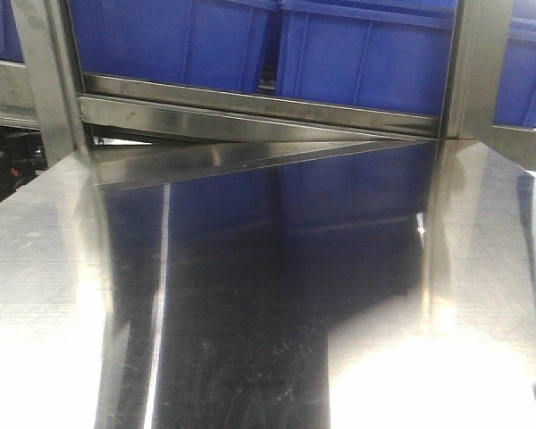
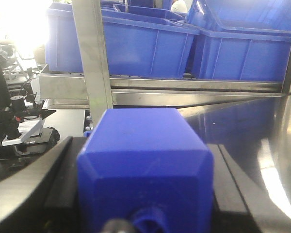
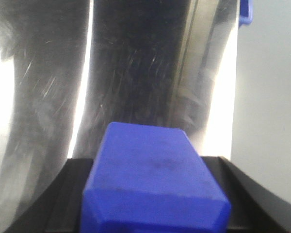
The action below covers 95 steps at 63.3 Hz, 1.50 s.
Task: Pick and sort blue part to right shelf
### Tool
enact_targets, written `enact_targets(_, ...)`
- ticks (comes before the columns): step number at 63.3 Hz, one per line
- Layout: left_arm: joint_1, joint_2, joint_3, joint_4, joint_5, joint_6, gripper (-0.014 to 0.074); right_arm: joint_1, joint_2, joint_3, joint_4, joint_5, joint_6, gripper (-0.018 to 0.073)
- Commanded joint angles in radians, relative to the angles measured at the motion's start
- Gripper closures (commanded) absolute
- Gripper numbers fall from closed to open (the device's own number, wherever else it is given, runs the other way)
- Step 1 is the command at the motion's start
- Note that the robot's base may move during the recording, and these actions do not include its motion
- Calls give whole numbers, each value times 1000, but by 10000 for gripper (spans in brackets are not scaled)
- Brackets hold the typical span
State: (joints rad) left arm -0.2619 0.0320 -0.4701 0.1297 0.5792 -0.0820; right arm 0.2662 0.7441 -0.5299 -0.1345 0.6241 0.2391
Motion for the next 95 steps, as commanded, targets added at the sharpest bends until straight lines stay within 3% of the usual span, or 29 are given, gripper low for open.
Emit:
enact_targets(1,1,15,-27,6,-86,-10,209,0,-131,18,-22,-58,-18,323)
enact_targets(24,1,15,-27,6,-86,-10,209,0,-604,74,-23,-45,-52,323)
enact_targets(38,1,15,-27,6,-86,-10,209,0,-751,46,-51,-76,-62,323)
enact_targets(60,1,15,-27,6,-86,-10,209,0,-770,-6,-116,-190,-63,323)
enact_targets(95,1,15,-27,6,-86,-10,209,0,-770,12,-115,-167,-63,323)
